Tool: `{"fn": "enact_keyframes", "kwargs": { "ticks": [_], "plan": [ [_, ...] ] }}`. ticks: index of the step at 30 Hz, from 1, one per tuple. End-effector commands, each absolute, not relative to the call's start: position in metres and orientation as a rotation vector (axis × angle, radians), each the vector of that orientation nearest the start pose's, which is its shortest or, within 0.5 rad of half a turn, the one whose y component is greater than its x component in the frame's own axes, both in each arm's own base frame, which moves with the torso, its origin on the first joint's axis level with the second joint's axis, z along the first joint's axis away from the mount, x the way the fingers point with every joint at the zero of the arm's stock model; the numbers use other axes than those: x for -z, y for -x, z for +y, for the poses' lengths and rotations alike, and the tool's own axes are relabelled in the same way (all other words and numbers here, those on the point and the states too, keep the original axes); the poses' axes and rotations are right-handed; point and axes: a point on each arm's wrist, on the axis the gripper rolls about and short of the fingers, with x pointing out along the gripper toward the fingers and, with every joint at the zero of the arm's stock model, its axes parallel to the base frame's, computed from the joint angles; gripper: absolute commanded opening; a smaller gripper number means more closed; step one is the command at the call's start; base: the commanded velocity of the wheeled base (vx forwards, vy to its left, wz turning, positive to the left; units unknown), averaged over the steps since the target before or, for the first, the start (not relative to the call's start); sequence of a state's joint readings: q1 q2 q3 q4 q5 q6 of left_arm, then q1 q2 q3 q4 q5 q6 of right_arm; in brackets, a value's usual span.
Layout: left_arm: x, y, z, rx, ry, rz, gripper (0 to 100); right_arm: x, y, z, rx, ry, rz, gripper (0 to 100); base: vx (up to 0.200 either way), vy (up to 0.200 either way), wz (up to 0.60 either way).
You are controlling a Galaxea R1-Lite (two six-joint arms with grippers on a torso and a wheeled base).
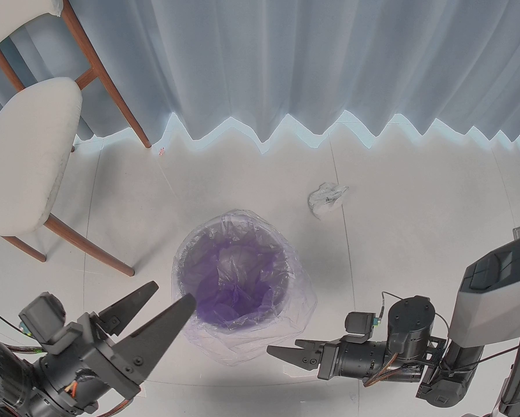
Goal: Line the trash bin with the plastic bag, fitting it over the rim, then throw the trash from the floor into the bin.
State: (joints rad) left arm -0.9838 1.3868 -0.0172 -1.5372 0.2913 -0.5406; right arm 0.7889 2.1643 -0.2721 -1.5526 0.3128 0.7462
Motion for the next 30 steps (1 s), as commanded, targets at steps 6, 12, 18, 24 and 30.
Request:
{"fn": "enact_keyframes", "kwargs": {
  "ticks": [6, 12, 18, 24, 30],
  "plan": [
    [-0.174, -0.078, -0.079, 0.568, 0.588, -0.123, 100, -0.109, -0.165, 0.187, -1.029, -0.638, 0.527, 100, 0.000, 0.000, 0.00],
    [-0.171, -0.071, -0.061, 0.488, 0.540, -0.111, 100, -0.133, -0.167, 0.172, -0.938, -0.548, 0.462, 100, 0.000, 0.000, 0.00],
    [-0.177, -0.084, -0.052, 0.370, 0.529, -0.169, 100, -0.132, -0.174, 0.176, -0.800, -0.516, 0.509, 100, 0.000, 0.000, 0.00],
    [-0.246, -0.100, -0.066, 0.599, 0.497, -0.366, 100, -0.137, -0.199, 0.175, -0.494, -0.479, 0.505, 100, 0.000, 0.000, 0.00],
    [-0.319, -0.117, -0.072, 0.756, 0.489, -0.345, 100, -0.135, -0.230, 0.162, -0.349, -0.445, 0.577, 100, 0.000, 0.000, 0.00]
  ]
}}
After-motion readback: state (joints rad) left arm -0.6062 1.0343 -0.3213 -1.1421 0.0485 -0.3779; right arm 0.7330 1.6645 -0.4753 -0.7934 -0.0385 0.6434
